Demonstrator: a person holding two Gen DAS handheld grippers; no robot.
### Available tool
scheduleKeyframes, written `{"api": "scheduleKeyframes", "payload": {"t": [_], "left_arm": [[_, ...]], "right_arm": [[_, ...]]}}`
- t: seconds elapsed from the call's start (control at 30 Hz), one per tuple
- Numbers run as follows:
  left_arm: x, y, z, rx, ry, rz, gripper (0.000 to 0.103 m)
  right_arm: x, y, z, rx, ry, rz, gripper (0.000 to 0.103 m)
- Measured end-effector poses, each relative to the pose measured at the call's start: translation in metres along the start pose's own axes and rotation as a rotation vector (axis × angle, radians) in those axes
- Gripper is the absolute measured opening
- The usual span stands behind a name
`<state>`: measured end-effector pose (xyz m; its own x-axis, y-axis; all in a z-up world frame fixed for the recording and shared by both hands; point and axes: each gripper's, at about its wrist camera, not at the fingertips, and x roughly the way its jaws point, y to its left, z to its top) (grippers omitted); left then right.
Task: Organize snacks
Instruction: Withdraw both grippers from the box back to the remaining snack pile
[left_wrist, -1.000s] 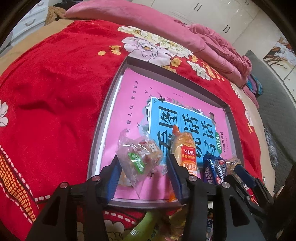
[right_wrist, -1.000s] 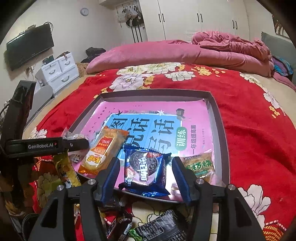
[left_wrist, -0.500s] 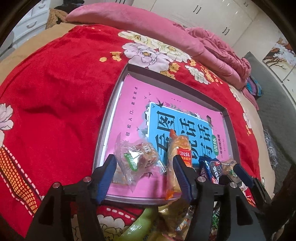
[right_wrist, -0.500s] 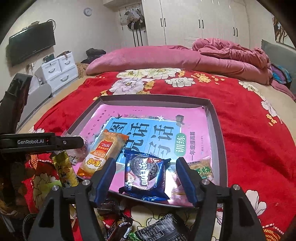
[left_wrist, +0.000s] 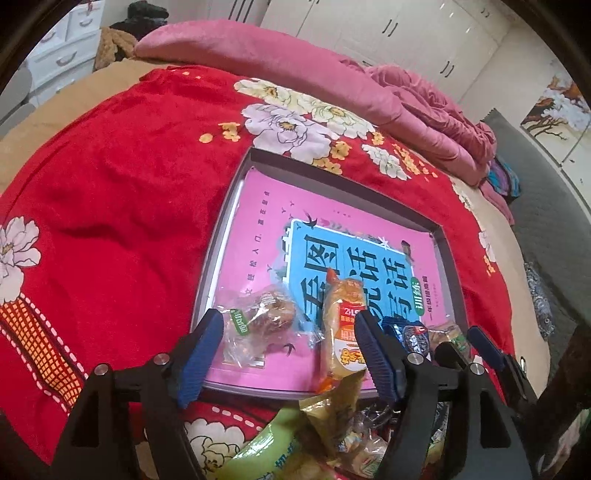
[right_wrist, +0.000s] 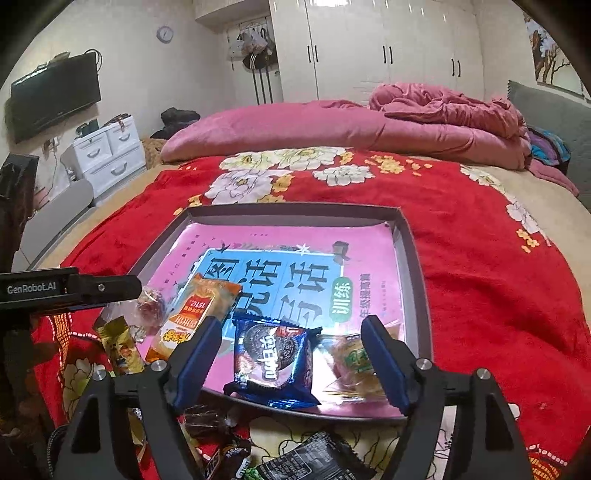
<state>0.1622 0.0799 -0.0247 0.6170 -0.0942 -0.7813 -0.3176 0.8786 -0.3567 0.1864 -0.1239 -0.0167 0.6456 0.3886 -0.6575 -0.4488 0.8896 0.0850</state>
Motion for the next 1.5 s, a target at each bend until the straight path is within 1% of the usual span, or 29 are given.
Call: {"api": "scheduleKeyframes", "payload": {"t": [0.23,0.6,0.83,1.1,1.2,1.5], "left_arm": [[-0.006,-0.004,-0.001,0.014,-0.011,-0.001,0.075],[-0.021,-0.003,0.001,0.004,-0.038,-0.011,0.075],[-0.028,-0.001,0.003,-0.006,-0.053,-0.021,0.075],[-0.038,-0.006,0.003,0.013,-0.073,-0.035,0.075],[-0.042,-0.007,0.003,0.022,-0.084,-0.038,0.075],[-0.048,-0.010,-0.001,0.035,-0.092,-0.045,0.075]], "right_arm": [[-0.001,-0.001,-0.001,0.009,-0.002,0.009,0.080],[-0.008,-0.002,-0.001,0.013,-0.018,0.016,0.081],[-0.016,0.002,0.000,0.003,-0.051,0.043,0.081],[-0.020,0.001,0.002,0.007,-0.080,0.050,0.081],[-0.022,0.000,0.003,0.014,-0.089,0.052,0.085],[-0.031,-0.002,0.006,0.022,-0.114,0.067,0.086]]}}
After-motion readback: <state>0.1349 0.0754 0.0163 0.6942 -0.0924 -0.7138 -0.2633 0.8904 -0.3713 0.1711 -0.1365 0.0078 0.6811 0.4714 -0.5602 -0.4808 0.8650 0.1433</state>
